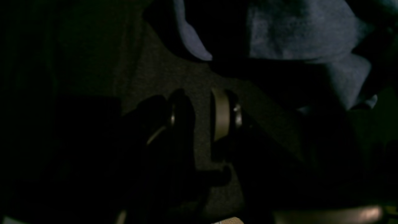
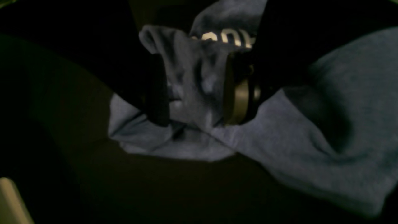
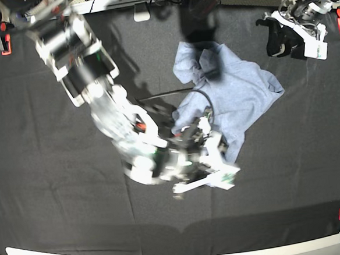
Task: Layout the t-shirt on the table in an organized manner, then fold the t-shirt properly
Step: 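Release the shirt with the right gripper and regrasp a fold of the shirt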
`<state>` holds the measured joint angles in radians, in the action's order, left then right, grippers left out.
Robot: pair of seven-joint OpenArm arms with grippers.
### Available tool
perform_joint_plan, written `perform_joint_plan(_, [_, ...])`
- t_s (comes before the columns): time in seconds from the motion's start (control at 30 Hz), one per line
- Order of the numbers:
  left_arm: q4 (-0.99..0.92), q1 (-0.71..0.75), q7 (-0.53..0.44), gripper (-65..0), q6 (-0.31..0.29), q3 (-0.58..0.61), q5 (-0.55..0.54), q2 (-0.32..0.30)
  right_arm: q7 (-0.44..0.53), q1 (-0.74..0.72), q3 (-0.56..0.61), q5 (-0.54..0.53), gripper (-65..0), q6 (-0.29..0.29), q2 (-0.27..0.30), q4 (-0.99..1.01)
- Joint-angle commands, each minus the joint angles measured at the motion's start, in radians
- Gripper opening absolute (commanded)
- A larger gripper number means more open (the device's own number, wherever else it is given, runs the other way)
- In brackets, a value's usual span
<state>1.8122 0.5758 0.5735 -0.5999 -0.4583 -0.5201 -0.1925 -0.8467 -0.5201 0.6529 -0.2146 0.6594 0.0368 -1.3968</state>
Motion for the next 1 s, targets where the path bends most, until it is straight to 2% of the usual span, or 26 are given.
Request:
perform_joint_plan(0.0, [0.016,0.003,-0.023,-51.9,-0.004,-0.005,-0.019,-0.008,0.016,-0.055,0.019,-0.003,-37.6,-0.001,-0.004,0.026])
perform_joint_plan(0.17, [0.016,0.003,-0.024,-51.9,-0.003,-0.005,-0.019,-0.007,0.014,-0.151,0.133,-0.021,-37.7,0.0,-0.009,0.159])
perform_joint_plan(0.23, [0.016,0.003,-0.024,-51.9,-0.003,-0.005,-0.019,-0.008,-0.003,-0.167,0.148,-0.081,-37.7,0.002,-0.009,0.163])
perform_joint_plan(0.33, [0.016,0.003,-0.024,-51.9,-0.003,-0.005,-0.019,-0.007,-0.04,-0.169,0.148,-0.158,-37.7,0.039,-0.01,0.163])
perform_joint_plan(0.5, [0.016,0.003,-0.024,-51.9,-0.003,-0.005,-0.02,-0.007,-0.059,-0.154,0.148,-0.164,-37.7,0.039,-0.01,0.17])
perform_joint_plan(0.63, [0.016,0.003,-0.023,-51.9,-0.003,-0.005,-0.02,-0.006,-0.059,-0.147,0.148,-0.162,-43.0,0.039,-0.019,0.227])
perform_joint_plan(0.73, [0.016,0.003,-0.024,-51.9,-0.003,-0.005,-0.02,-0.003,-0.039,-0.147,0.148,-0.159,-43.2,0.039,-0.029,0.272])
perform_joint_plan(0.8, [0.016,0.003,-0.024,-51.9,-0.003,-0.005,-0.02,-0.002,-0.016,-0.147,0.148,-0.155,-50.2,0.039,-0.029,0.278])
perform_joint_plan(0.87, [0.016,0.003,-0.024,-52.1,-0.003,-0.005,-0.02,-0.002,-0.013,-0.149,0.147,-0.149,-63.0,0.039,-0.029,0.278])
perform_joint_plan(0.9, [0.016,0.003,-0.024,-52.1,-0.003,-0.005,-0.02,-0.002,-0.014,-0.15,0.146,-0.148,-65.0,0.039,-0.029,0.278])
perform_joint_plan(0.97, [0.016,0.003,-0.024,-52.1,-0.003,-0.005,-0.02,-0.002,-0.014,-0.15,0.146,-0.148,-65.0,0.039,-0.028,0.273])
